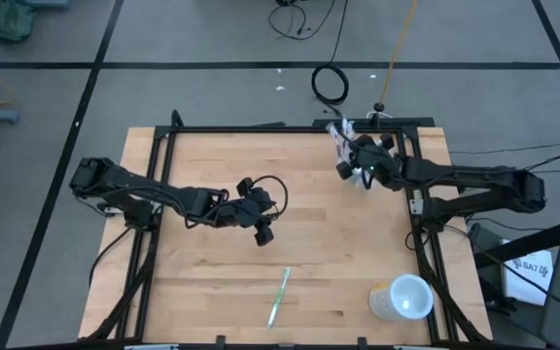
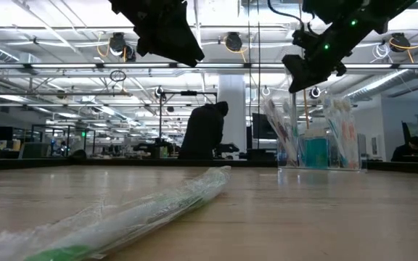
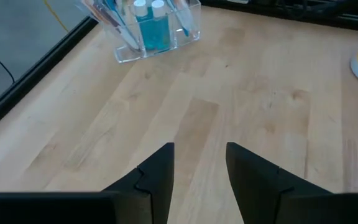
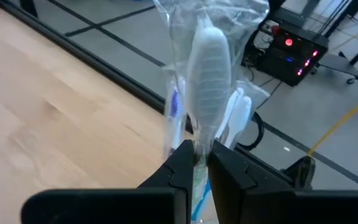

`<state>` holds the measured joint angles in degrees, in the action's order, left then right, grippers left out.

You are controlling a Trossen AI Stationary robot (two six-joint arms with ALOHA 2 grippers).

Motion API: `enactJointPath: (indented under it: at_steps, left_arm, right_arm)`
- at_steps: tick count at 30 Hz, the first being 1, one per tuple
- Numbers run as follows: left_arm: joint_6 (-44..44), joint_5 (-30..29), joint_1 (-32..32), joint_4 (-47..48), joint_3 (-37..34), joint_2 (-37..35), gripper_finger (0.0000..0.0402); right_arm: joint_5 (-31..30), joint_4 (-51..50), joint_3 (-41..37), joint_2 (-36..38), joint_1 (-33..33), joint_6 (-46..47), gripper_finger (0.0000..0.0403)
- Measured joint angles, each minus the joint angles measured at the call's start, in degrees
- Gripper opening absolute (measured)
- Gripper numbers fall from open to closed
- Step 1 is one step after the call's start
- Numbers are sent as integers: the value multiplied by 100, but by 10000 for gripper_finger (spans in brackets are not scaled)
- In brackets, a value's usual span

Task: Pick & Place toothbrushing station
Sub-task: Put the left green toothbrush into the transparent organizer

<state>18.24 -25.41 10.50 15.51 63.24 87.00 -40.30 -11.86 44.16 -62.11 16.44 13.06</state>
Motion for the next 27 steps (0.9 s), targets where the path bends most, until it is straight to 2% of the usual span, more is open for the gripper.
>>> enactJointPath:
  at_steps: [5,11,20,27]
  left_arm:
    - [-9,0,0,-1,-2,0,152]
    - [-8,0,0,-1,-2,2,152]
    - [139,0,0,2,-3,2,152]
    - [148,0,0,14,-4,2,152]
  right_arm:
    - [66,-4,0,-230,200,385,27]
    - [732,-6,0,-559,518,904,27]
    - [742,-374,0,-980,843,1749,35]
    - [738,-345,0,-1101,873,1527,58]
